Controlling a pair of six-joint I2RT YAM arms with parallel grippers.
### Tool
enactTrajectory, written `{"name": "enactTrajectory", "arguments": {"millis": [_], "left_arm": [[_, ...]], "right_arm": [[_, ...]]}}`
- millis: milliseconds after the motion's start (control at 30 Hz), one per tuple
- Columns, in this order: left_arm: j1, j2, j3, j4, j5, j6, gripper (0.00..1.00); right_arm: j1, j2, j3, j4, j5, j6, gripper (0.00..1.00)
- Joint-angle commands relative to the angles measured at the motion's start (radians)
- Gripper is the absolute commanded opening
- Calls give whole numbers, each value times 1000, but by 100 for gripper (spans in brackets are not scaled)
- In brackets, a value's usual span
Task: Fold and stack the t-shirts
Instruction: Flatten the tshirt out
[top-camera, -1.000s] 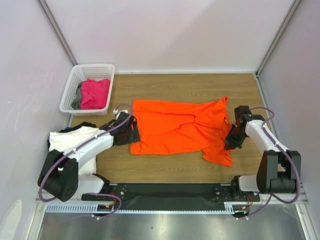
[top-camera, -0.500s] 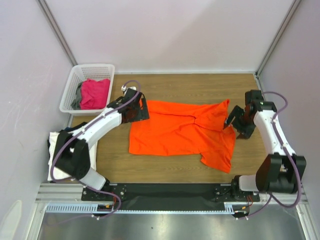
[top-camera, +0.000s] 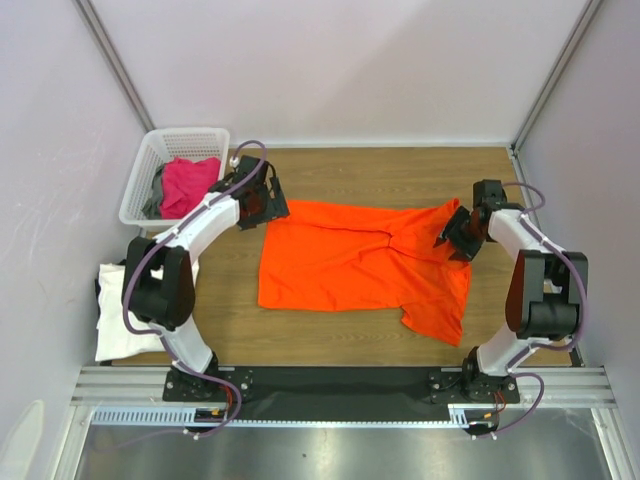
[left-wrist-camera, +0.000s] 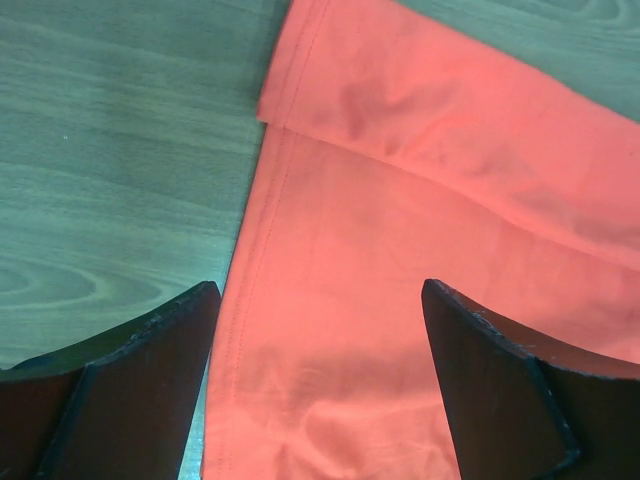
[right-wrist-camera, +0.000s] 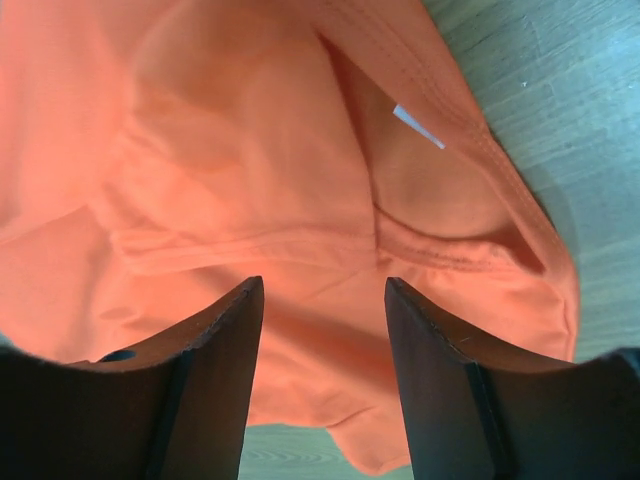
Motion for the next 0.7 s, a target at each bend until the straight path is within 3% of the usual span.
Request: {"name": "enactTrajectory", "arguments": {"millis": [0,367,500,667], "left_arm": [[23,14,55,6,26,0,89],[66,47,105,-20,21,15,89],[68,54,109,-25,21,14,89],[68,57,108,-25,26,8,89]], "right_arm": [[7,50,0,66,0,21,57],[27,135,20,69,11,21,51],[27,144,24,69,22,16,42],[27,138,41,52,20,15,17]]}}
